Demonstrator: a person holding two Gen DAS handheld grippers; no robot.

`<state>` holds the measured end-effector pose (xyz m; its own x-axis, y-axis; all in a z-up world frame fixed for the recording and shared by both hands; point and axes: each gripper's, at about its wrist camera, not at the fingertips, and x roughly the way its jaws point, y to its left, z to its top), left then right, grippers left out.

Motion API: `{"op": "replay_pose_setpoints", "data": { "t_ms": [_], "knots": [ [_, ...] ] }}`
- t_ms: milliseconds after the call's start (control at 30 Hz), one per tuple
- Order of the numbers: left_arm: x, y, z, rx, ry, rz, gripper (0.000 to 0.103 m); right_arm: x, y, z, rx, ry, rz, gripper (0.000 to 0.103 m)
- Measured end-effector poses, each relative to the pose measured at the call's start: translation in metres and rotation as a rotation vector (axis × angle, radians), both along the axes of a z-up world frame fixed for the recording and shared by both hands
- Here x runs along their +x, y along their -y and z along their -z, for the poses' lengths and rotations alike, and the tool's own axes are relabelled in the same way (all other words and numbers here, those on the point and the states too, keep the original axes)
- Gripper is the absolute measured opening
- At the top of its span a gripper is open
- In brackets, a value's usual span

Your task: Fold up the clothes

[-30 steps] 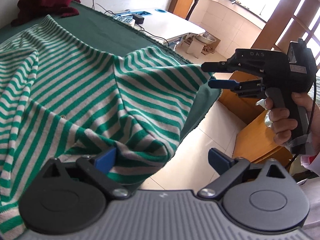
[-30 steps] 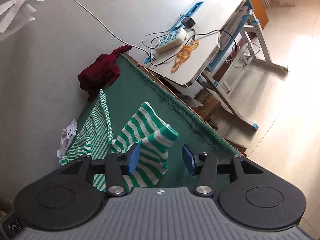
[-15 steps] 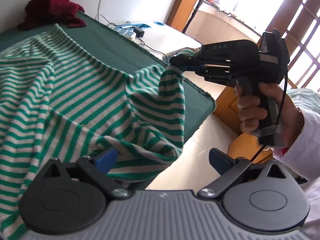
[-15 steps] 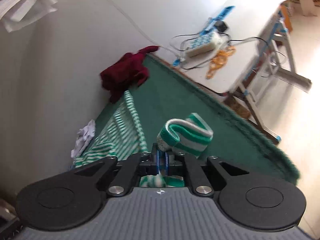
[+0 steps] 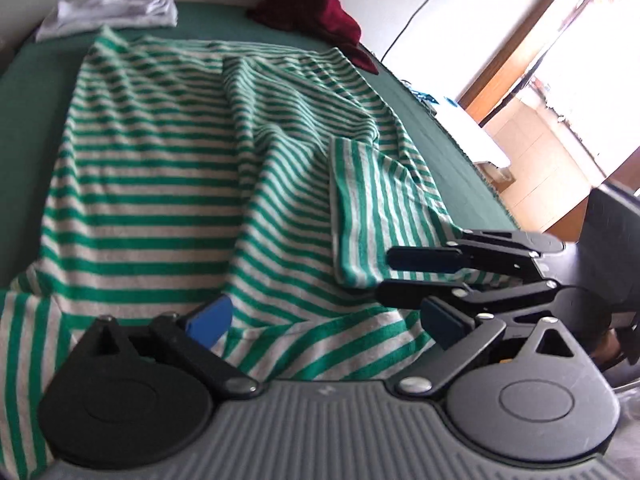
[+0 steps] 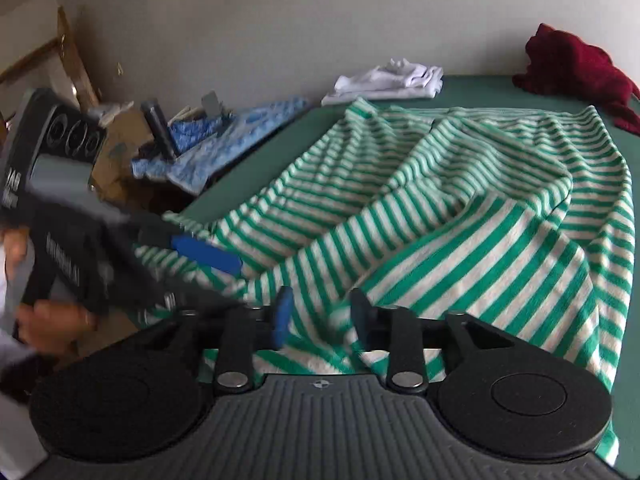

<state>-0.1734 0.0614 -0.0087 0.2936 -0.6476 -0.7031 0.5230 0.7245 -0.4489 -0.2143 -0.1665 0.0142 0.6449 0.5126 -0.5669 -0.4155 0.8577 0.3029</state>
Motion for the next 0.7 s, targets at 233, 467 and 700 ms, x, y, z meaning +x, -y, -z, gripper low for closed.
{"op": "replay_pose_setpoints", "data": {
  "t_ms": [233,467,700],
  "knots": [
    [0.018,0.043,0.014,-0.104,-0.086,0.166,0.1,-0.031,0.089,-0.012,0.038,-0.06,0.407,0.045],
    [0.039,0.086,0.026,-0.11,-0.126,0.282,0.082,-0.076,0.101,-0.001,-0.08,-0.128,0.566,0.045],
    [0.053,0.078,0.028,-0.143,-0.163,0.269,0.019,-0.084,0.071,0.006,-0.239,-0.082,0.508,0.049]
  ]
}}
